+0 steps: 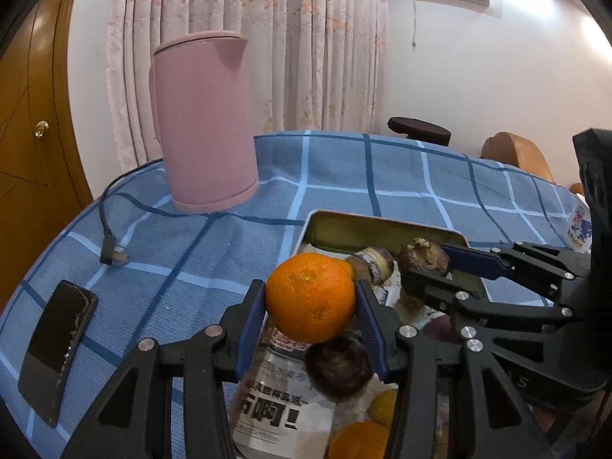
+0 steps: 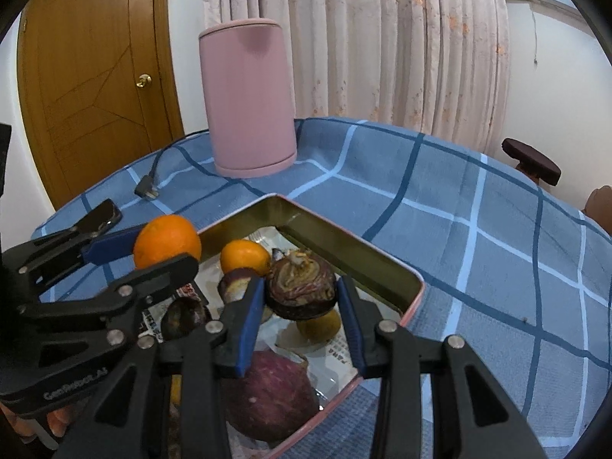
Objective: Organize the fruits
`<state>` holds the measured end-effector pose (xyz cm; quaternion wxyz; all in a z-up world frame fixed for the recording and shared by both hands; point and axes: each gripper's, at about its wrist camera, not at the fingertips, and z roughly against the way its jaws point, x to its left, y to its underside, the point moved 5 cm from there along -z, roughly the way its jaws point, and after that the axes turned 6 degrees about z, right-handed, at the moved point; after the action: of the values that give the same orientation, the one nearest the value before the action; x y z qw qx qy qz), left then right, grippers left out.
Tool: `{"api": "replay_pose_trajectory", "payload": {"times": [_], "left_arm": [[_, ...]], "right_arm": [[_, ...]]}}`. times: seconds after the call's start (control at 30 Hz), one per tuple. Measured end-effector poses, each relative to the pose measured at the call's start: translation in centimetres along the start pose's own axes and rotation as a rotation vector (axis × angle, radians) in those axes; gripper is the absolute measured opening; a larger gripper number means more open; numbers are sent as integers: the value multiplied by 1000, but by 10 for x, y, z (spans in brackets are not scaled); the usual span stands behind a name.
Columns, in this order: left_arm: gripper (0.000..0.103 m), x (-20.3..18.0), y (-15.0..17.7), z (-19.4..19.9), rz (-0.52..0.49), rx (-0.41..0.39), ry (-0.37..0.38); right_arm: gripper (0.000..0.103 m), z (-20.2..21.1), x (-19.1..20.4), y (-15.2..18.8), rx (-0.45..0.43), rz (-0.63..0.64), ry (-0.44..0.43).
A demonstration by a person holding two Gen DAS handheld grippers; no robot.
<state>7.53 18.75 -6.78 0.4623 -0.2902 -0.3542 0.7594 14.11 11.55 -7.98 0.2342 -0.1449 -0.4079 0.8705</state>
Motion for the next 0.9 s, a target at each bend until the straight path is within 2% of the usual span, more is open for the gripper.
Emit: {"api": "replay_pose_trajectory", "payload": {"times": [0.3, 0.4, 0.5, 0.53, 0.57, 0.63, 0.67, 0.7, 0.9], "left_arm": [[50, -5, 4, -2, -47, 7, -17], [50, -6, 6, 1, -43, 28, 1], [56, -7, 7, 7, -40, 27, 15], [59, -9, 7, 11, -49, 15, 17], [61, -11, 6, 16, -59, 3, 20], [75, -14, 4, 24, -62, -21, 26], [79, -15, 3, 28, -56, -29, 28], [81, -17, 2, 32, -53, -39, 36], [81, -32, 1, 49, -81, -68, 61]], "right_arm": [[43, -5, 1, 5, 53, 42, -18], [48, 2, 2, 7, 50, 64, 15], [56, 14, -1, 9, 27, 73, 49], [61, 20, -4, 10, 20, 63, 60], [71, 24, -7, 10, 18, 49, 73], [82, 36, -18, 14, -2, 9, 95], [87, 41, -21, 15, -11, -6, 96], [89, 47, -25, 16, -18, -23, 96], [95, 80, -33, 25, -59, -68, 117]]}}
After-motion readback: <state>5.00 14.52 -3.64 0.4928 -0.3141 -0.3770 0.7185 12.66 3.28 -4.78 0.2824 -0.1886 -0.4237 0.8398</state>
